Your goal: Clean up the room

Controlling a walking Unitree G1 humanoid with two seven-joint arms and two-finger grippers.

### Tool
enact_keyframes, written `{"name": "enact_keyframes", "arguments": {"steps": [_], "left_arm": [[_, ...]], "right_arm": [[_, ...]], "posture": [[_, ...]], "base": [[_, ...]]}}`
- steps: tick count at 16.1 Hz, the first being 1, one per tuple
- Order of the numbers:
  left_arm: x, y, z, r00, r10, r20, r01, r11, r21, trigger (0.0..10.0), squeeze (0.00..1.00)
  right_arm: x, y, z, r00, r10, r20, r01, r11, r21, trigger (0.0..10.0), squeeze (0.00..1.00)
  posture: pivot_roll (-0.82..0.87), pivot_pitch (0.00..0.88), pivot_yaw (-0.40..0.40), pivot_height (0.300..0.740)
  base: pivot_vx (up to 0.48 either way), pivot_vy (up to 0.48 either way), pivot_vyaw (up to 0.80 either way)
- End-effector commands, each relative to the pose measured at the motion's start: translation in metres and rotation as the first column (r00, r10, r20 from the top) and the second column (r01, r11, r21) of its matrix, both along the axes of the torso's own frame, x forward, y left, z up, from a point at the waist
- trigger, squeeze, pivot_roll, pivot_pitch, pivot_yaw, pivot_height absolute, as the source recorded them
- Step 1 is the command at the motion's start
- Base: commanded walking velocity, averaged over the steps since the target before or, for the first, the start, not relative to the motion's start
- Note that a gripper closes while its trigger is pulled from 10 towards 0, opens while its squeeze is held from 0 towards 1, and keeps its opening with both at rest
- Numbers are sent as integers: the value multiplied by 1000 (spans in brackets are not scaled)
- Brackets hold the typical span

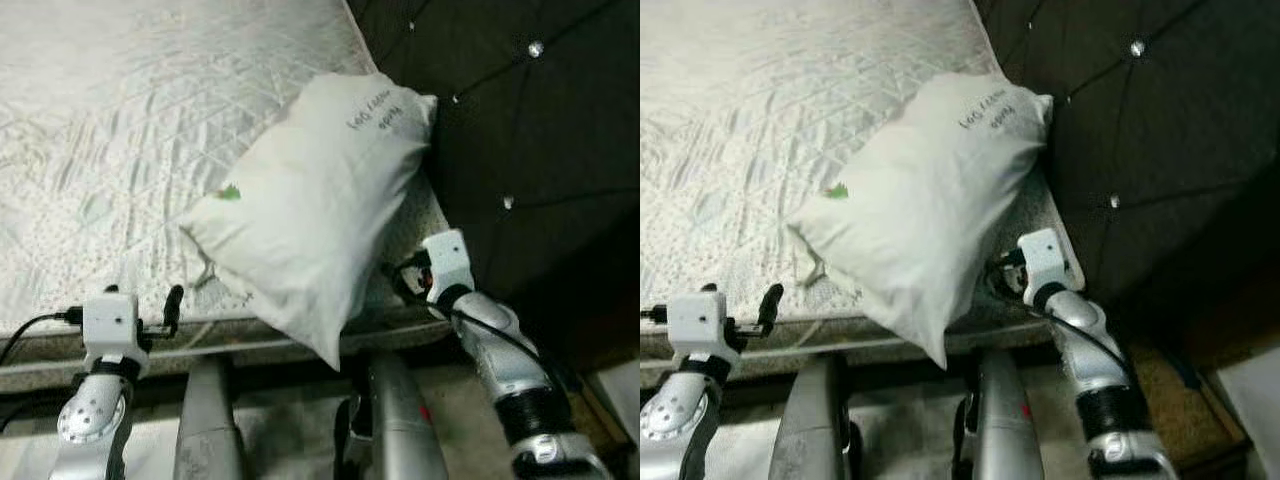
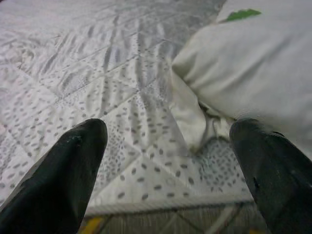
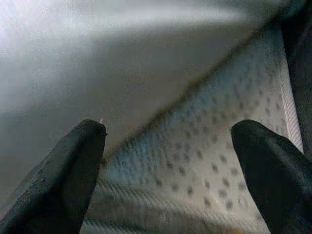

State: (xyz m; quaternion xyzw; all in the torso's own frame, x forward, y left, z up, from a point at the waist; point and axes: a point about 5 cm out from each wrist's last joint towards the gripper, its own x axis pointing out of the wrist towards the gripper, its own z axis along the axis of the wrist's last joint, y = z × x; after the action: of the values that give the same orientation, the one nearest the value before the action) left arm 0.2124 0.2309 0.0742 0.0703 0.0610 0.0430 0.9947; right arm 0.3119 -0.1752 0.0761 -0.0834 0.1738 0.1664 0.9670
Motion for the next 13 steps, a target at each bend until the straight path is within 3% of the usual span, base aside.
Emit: {"name": "enact_keyframes", "arguments": {"steps": [1, 3, 6, 9, 10, 13], "left_arm": [[-5, 1, 3, 1000, 19, -2, -19, 1000, 10, 10000, 0], [-11, 1, 2, 1000, 23, -11, -23, 1000, 12, 10000, 0], [-19, 4, -1, 999, 15, -41, -15, 1000, 11, 10000, 0], [-28, 7, -3, 998, 9, -67, -7, 1000, 24, 10000, 0], [-31, 8, -4, 997, 11, -74, -9, 1000, 28, 10000, 0], [-30, 9, -4, 997, 7, -78, -5, 1000, 29, 10000, 0]], "right_arm": [[6, -8, 3, 998, 34, -45, -34, 999, 0, 10000, 0], [3, -8, -2, 980, 145, -138, -144, 989, 15, 10000, 0], [-9, 4, -8, 921, 310, -238, -298, 951, 85, 10000, 0], [-14, 16, -9, 886, 381, -264, -362, 924, 122, 10000, 0], [-20, 25, -8, 850, 447, -280, -420, 894, 153, 10000, 0], [-24, 30, -2, 818, 503, -278, -460, 863, 206, 10000, 0]], "posture": [[135, 167, -66, 562], [146, 172, -66, 562], [145, 176, -60, 562], [152, 183, -49, 562], [156, 183, -48, 562], [160, 178, -41, 562]], "base": [[0, 0, 0], [0, 0, 0], [0, 0, 0], [0, 0, 0], [0, 0, 0], [0, 0, 0]]}}
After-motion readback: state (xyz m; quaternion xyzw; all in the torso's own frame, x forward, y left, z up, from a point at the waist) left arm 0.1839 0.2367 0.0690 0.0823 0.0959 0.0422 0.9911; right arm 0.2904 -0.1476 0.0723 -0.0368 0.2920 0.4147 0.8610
